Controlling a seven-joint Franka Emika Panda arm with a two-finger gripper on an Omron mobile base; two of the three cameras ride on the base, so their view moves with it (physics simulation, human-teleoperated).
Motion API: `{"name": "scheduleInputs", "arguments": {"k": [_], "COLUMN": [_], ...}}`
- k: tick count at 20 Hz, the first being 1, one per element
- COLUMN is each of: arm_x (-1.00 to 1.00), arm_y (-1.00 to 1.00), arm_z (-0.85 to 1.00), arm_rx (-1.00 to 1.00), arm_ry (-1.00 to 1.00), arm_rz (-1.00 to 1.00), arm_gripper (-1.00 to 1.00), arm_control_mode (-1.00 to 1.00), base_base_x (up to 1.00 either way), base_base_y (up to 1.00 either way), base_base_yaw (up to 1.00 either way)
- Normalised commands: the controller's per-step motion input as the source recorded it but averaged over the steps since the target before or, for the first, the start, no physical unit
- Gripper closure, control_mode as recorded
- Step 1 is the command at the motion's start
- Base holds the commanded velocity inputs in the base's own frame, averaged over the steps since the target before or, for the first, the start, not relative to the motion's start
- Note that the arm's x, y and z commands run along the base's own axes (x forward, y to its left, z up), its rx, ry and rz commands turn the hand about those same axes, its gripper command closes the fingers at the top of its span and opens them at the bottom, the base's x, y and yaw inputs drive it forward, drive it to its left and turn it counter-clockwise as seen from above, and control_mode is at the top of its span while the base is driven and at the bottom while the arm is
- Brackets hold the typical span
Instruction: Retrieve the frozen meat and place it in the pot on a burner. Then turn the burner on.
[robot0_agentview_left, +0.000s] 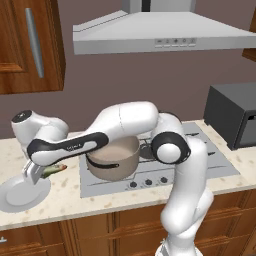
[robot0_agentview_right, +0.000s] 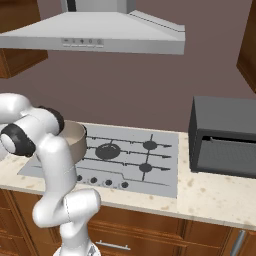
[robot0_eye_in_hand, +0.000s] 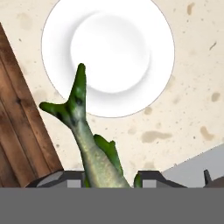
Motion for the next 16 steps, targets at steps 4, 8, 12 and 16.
{"name": "scheduleInputs", "arguments": {"k": [4,8,12,16], "arm_x": [-0.08,-0.08,-0.1,-0.13], "arm_y": [-0.35,-0.33,-0.33,-0.34], "arm_z": [0.31,0.3,0.18,0.16], "arm_rx": [0.02,0.0,0.0,0.0], "arm_ry": [0.0,0.0,0.0,-0.01], "arm_rz": [0.0,0.0,0.0,0.0], "arm_gripper": [1.0,1.0,1.0,1.0], "arm_control_mode": [-1.0,-1.0,-1.0,-1.0], "base_base_x": [0.0,0.0,0.0,0.0], "base_base_y": [0.0,0.0,0.0,0.0], "base_base_yaw": [0.0,0.0,0.0,0.0]}}
